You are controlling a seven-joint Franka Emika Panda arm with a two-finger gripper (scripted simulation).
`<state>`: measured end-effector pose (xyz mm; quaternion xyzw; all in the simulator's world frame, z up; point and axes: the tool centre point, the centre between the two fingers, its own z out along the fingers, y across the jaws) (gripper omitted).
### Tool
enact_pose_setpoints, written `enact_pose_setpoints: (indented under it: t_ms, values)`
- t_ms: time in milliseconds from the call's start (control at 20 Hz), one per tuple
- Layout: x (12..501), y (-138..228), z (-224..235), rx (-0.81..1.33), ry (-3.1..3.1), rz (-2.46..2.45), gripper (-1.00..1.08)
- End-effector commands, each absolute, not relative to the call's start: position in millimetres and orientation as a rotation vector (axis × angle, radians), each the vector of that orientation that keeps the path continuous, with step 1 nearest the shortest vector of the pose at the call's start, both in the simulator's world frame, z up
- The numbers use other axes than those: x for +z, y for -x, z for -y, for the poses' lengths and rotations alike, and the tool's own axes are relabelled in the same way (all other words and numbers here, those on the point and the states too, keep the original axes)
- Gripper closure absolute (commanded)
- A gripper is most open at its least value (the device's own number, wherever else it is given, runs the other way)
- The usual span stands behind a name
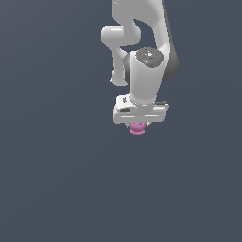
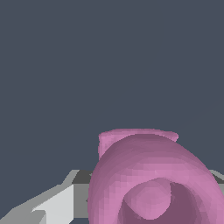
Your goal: Pick up the object and move it to a goal position.
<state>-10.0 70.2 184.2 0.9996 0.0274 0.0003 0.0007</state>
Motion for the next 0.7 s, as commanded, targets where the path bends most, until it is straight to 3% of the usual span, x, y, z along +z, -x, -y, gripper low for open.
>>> enact_pose_setpoints:
  t_ms: [0, 650]
  values:
    - [210, 16, -89, 0.001, -3.138, -0.085, 1.08]
    - [335, 41, -182, 0.001, -3.138, -0.085, 1.08]
